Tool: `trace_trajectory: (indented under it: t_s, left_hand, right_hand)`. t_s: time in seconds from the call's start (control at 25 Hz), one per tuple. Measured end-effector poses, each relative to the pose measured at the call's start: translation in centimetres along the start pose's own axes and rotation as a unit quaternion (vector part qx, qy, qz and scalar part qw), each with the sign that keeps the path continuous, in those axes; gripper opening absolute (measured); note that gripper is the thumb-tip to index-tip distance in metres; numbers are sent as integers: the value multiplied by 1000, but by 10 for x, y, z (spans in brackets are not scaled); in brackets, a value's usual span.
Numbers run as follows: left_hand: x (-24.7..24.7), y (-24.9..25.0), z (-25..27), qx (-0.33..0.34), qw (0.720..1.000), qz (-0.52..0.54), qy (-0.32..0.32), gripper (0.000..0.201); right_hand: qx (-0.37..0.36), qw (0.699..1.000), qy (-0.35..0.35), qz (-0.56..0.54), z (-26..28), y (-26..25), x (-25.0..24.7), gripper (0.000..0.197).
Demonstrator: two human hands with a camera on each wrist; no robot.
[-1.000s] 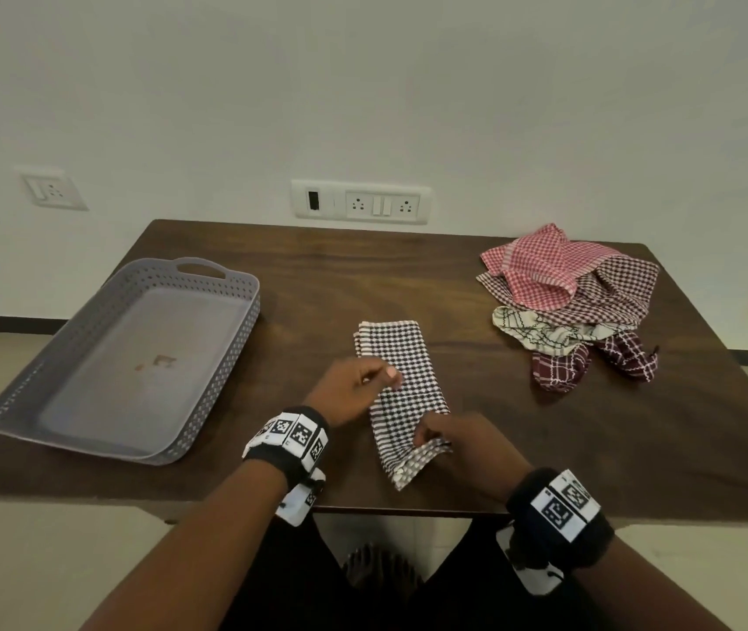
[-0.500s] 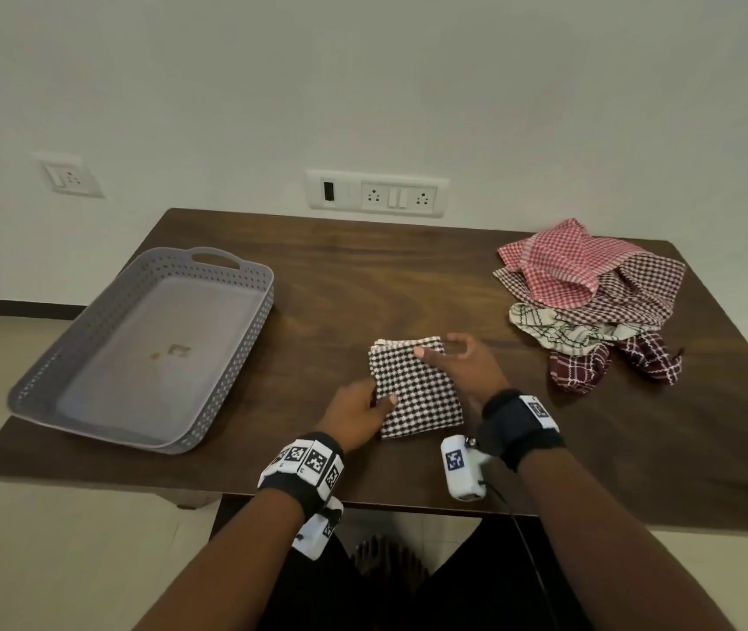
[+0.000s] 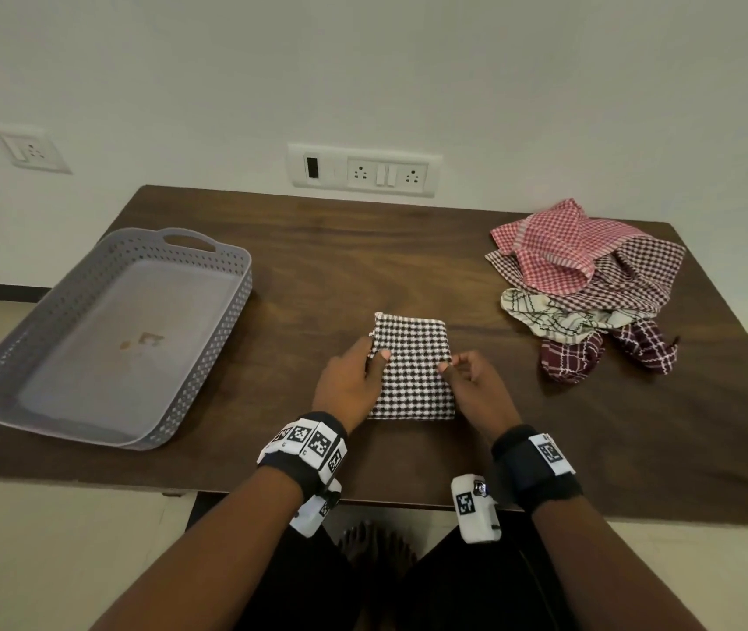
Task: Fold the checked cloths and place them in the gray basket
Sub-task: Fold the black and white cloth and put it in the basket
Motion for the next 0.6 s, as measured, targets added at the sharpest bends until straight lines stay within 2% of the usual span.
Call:
trace_trajectory:
  t_s: [0.2,0.28,0.32,0.4,0.48,0.52,0.6]
  left_hand:
    - [13,-25,-14,-114,990,-47,-62,31]
    - [13,-26,-14,-127,988,-50,-68,32]
    - [10,-24,-13,-128,988,-56,-60,34]
    - [-3,-9,-10,-72,993,-90,0,38]
    - [-13,16,-6,40,991,-115,50,32]
    - [-8,23,-6,68,990,-123,26,28]
    - [11,15,-5,48,985,-147,-71,27]
  right_hand:
    - [34,994,21,102,-7,2,2,20]
    - [35,991,28,123,-8,0,4,31]
    - [13,989,34,144,-7,-3,4,40]
    - [-89,972,51,212,-1,-23,8,62]
    - [-189,939,21,287,9,-43,25,75]
    - [-211,920,-17,331,12,-46,38,77]
    - [-186,886,-110,410,10,-33,64,79]
Point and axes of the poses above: each hand's wrist, its own z-axis away from the middle knuckle, its own x-axis out of the palm, y = z × x, the point moved 9 cm from there along -z, towards the middle knuckle, and after that the axes turned 3 degrees about x, right-handed, at the moved point
